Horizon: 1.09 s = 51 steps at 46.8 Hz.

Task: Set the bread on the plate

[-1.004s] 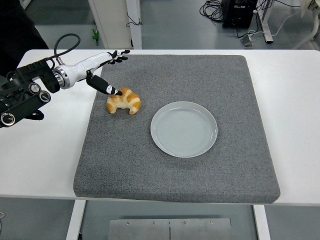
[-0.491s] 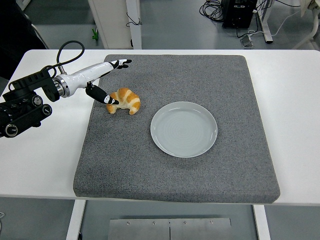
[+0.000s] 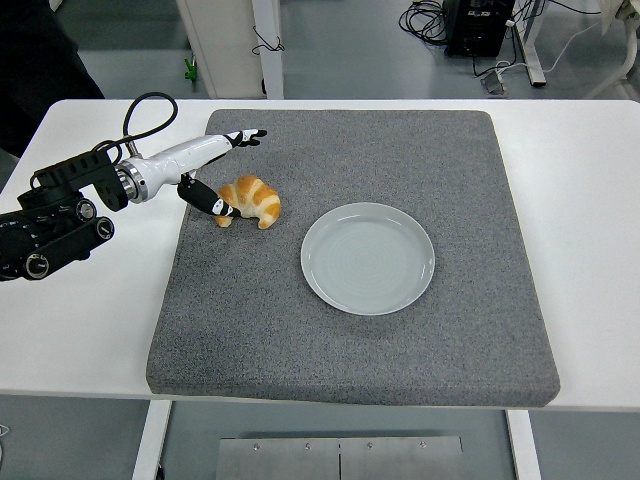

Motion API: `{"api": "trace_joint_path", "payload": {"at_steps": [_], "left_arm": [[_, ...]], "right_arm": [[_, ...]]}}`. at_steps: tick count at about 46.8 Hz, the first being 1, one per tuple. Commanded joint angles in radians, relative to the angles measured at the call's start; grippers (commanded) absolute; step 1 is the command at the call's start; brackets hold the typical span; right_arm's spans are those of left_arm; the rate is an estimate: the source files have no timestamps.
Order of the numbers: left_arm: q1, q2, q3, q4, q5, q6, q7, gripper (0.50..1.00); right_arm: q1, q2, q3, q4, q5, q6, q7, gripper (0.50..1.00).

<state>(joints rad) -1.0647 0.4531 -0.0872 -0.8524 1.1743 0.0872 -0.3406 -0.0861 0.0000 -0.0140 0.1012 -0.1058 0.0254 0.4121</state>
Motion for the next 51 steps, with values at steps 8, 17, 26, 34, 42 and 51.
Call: {"api": "trace_joint_path", "payload": {"at_steps": [8, 17, 26, 34, 42, 51], "left_arm": [[0.0, -0.03, 0.02, 0.024, -0.001, 0.029, 0.002, 0.939], [0.005, -0.048, 0.023, 0.044, -0.001, 0.031, 0.002, 0.937], [0.009, -0.065, 0.027, 0.058, -0.001, 0.031, 0.0, 0.936], [0.008, -0.067, 0.061, 0.058, -0.001, 0.029, 0.005, 0.83], [0.009, -0.067, 0.063, 0.058, -0.001, 0.029, 0.005, 0.777], [0.008, -0.067, 0.067, 0.059, -0.001, 0.029, 0.008, 0.722]], "right_arm": [[0.0, 0.0, 0.0, 0.0, 0.0, -0.001, 0.001, 1.0], [0.0, 0.0, 0.0, 0.0, 0.0, 0.001, 0.0, 1.0], [0.0, 0.0, 0.0, 0.0, 0.0, 0.001, 0.001, 1.0], [0.0, 0.0, 0.0, 0.0, 0.0, -0.001, 0.001, 1.0], [0.0, 0.0, 0.0, 0.0, 0.0, -0.001, 0.0, 1.0], [0.0, 0.0, 0.0, 0.0, 0.0, 0.001, 0.001, 1.0]]}}
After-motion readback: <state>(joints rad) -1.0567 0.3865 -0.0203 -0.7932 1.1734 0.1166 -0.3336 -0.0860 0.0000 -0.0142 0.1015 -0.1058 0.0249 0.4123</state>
